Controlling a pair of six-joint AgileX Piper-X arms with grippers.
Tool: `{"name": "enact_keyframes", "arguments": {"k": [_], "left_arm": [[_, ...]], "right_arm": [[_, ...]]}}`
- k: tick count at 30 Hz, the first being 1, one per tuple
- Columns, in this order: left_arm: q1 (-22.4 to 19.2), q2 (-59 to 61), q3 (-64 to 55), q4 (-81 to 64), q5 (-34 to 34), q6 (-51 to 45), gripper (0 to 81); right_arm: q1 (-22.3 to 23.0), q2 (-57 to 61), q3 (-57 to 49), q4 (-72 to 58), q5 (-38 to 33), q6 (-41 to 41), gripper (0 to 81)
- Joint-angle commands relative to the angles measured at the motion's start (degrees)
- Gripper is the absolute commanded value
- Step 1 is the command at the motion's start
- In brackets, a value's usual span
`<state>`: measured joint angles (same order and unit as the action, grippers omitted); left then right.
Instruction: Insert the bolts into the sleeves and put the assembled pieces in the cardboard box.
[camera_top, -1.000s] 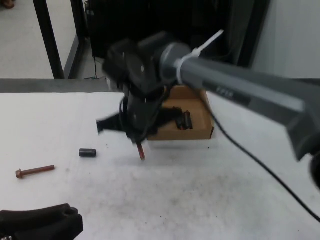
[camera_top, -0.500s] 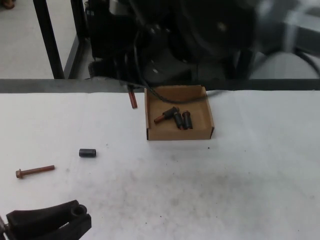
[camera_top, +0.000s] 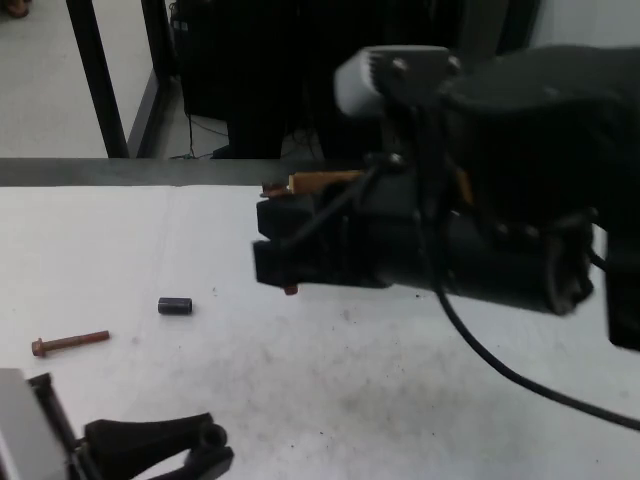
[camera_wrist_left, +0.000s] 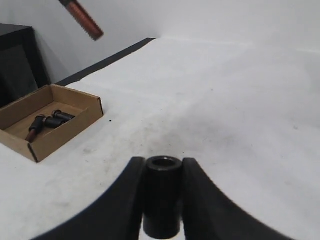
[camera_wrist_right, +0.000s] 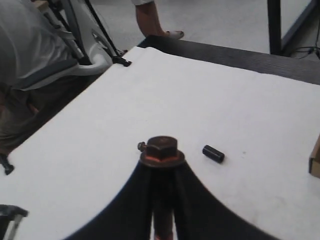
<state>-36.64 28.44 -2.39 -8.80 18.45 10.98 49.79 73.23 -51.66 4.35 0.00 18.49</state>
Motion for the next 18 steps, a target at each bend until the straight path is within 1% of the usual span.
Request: {"name": "enact_keyframes", "arguments": {"k": [1, 5, 7, 9, 12, 15, 18], "left_arm": [[-0.2, 5.6, 0.0, -8.7, 1.0, -3.4, 0.8], [-0.2, 14.5, 0.0, -19.2, 1.0, -12.6, 0.8], [-0.3, 18.2, 0.0, -23.3, 1.3, -15.6, 0.8], [-1.4, 21.9, -0.2, -27.4, 2.4, -16.2, 0.8], [-4.3, 26.5, -0.6, -32.6, 3.9, -16.2, 0.8], [-6.7, 30.1, -1.4, -36.1, 3.7, -22.7, 0.8], [-7.8, 32.5, -1.4, -41.2, 3.7, -30.6, 0.8]], "right_arm": [[0.4, -3.5, 3.8, -5.8, -4.4, -0.1, 0.2], [0.7, -5.6, 5.6, -6.3, -5.3, -0.1, 0.2], [0.7, -6.1, 6.2, -6.9, -6.2, -0.1, 0.2], [0.7, -6.2, 6.7, -7.2, -6.8, -0.1, 0.2], [1.1, -6.2, 8.1, -7.2, -6.8, -0.1, 0.2], [1.9, -6.2, 8.9, -7.4, -7.0, -1.1, 0.2], [2.8, -6.2, 9.1, -8.1, -8.1, -5.6, 0.2]]}}
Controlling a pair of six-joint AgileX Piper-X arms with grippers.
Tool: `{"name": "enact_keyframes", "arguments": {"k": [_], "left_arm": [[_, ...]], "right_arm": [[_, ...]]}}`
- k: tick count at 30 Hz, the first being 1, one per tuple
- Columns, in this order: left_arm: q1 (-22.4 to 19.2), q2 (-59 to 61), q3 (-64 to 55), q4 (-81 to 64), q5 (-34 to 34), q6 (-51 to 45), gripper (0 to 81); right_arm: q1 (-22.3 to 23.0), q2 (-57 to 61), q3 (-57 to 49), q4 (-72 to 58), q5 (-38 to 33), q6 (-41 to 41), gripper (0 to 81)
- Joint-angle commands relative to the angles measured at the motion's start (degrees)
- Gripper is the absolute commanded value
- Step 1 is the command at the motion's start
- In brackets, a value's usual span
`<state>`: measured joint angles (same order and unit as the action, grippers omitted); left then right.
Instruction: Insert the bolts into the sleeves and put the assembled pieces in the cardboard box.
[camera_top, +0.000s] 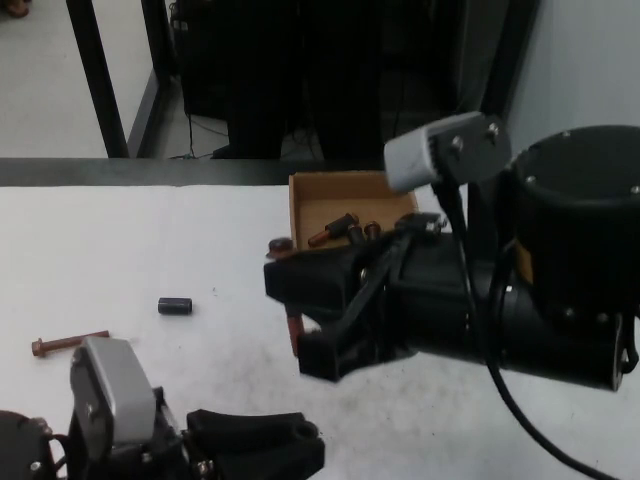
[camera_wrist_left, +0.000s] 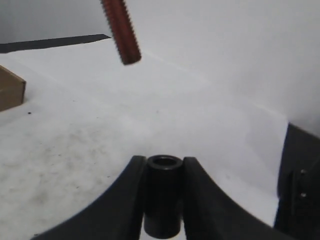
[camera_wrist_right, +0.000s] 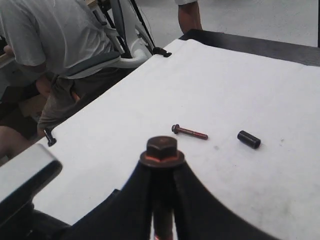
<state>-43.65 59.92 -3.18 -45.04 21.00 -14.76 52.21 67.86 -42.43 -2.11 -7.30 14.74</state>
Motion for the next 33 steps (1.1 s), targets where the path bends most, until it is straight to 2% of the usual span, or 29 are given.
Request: {"name": "enact_keyframes", "arguments": {"k": [1, 8, 11, 17, 28, 33], "left_arm": [[-1.0, 1.5, -0.6, -5.7, 0.9, -5.6, 0.8], [-1.0, 1.8, -0.6, -6.8, -2.0, -5.8, 0.8], [-1.0, 1.8, -0.6, -6.8, -5.4, -5.0, 0.8], [-1.0, 1.8, -0.6, -6.8, -7.6, 6.3, 0.8], [-1.0, 1.8, -0.6, -9.5, -8.3, 3.5, 0.8], [-1.0, 1.8, -0.6, -11.9, -11.0, 0.5, 0.8]], "right_arm": [[0.5, -0.8, -0.1, -1.6, -1.0, -2.5, 0.2], [0.5, -0.8, 0.9, -1.6, -2.6, -2.3, 0.2], [0.5, -0.8, 0.9, -1.8, -3.4, -2.8, 0.2], [0.5, -0.8, 0.9, -2.0, -4.6, -3.1, 0.2], [0.5, -0.8, 0.9, -2.0, -5.3, -3.1, 0.2], [0.5, -0.8, 0.9, -2.0, -5.7, -3.1, 0.2]]}}
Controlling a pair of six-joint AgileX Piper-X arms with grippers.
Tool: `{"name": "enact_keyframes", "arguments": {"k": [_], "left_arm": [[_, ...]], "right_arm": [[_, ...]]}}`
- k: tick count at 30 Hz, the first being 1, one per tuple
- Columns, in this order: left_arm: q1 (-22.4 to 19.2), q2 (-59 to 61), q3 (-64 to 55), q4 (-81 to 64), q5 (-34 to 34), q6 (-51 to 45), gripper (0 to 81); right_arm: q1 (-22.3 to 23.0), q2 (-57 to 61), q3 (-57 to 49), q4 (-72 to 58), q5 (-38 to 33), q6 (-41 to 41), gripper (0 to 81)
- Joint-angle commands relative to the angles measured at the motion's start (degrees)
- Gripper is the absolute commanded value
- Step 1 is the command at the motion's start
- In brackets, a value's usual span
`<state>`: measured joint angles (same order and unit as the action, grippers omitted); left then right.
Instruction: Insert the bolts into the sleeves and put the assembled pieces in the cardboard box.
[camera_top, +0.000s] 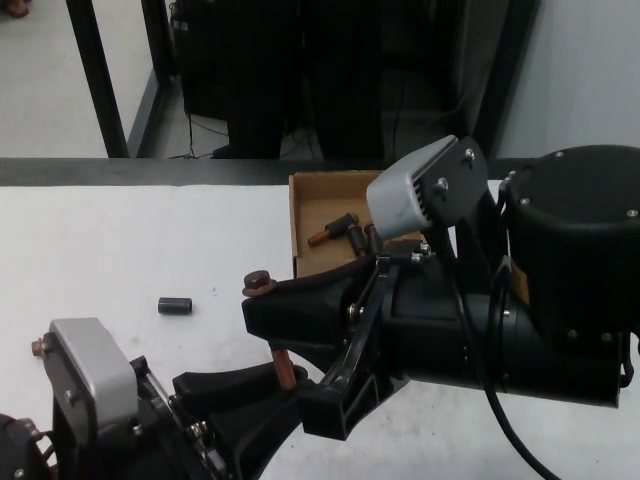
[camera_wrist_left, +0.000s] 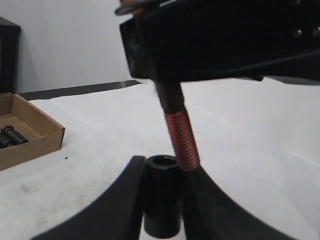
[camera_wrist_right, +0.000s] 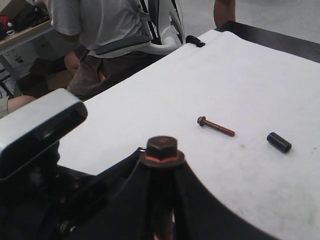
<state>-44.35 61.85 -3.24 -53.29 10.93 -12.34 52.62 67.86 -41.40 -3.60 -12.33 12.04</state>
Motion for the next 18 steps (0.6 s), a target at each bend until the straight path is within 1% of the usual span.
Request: {"name": "enact_keyframes", "arguments": {"k": [1, 9, 12, 15, 18], "left_arm": [[-0.3, -0.1, -0.6, -3.8, -0.5, -1.9, 0.8], [-0.3, -0.1, -0.6, -4.5, 0.1, -4.4, 0.8], [-0.3, -0.1, -0.6, -4.5, 2.7, -4.4, 0.8], [-0.3, -0.1, -0.6, -4.5, 3.1, -4.4, 0.8], [-0.3, -0.1, -0.6, -4.5, 3.1, -6.7, 0.8]], "right_arm": [[0.1, -0.8, -0.1, -0.5, -0.7, -0.4, 0.2], [0.1, -0.8, -0.1, -0.1, -0.6, -0.7, 0.2], [0.1, -0.8, -0.1, -0.1, -0.6, -2.2, 0.2], [0.1, -0.8, -0.1, -0.1, -0.6, -2.2, 0.2], [0.1, -0.8, -0.1, -0.1, -0.5, -2.6, 0.2]]}}
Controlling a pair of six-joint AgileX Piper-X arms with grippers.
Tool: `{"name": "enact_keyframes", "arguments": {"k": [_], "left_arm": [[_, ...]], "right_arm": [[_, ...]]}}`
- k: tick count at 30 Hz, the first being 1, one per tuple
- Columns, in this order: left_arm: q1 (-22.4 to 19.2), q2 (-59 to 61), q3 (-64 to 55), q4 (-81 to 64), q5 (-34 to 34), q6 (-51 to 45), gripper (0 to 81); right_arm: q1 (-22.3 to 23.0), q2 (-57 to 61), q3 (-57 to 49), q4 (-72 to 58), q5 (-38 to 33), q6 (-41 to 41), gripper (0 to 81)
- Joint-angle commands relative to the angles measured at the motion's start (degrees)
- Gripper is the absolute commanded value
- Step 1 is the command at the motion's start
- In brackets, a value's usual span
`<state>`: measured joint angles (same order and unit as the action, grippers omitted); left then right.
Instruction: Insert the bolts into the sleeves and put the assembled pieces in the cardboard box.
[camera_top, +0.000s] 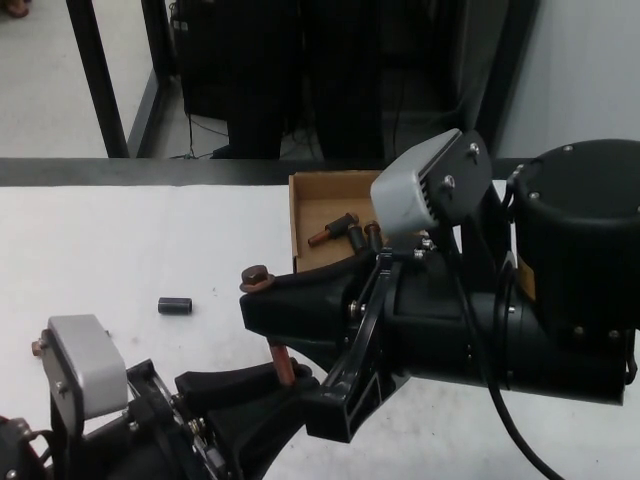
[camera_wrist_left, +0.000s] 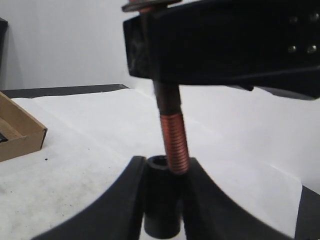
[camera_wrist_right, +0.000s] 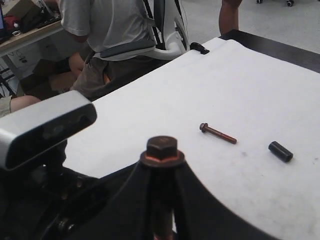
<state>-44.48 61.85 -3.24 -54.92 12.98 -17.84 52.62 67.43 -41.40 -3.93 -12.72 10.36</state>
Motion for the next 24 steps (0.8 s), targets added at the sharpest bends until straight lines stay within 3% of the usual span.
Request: {"name": "enact_keyframes", "arguments": {"k": [1, 24], "left_arm": [[-0.2, -0.1, -0.6, -2.8, 1.2, -1.5, 0.8], [-0.2, -0.1, -0.6, -3.5, 1.7, -1.0, 0.8]], "right_arm": [[0.1, -0.4, -0.1, 0.5, -0.1, -2.0, 0.2], [-0.2, -1.9, -0.1, 3.1, -0.1, -3.4, 0.2]]}}
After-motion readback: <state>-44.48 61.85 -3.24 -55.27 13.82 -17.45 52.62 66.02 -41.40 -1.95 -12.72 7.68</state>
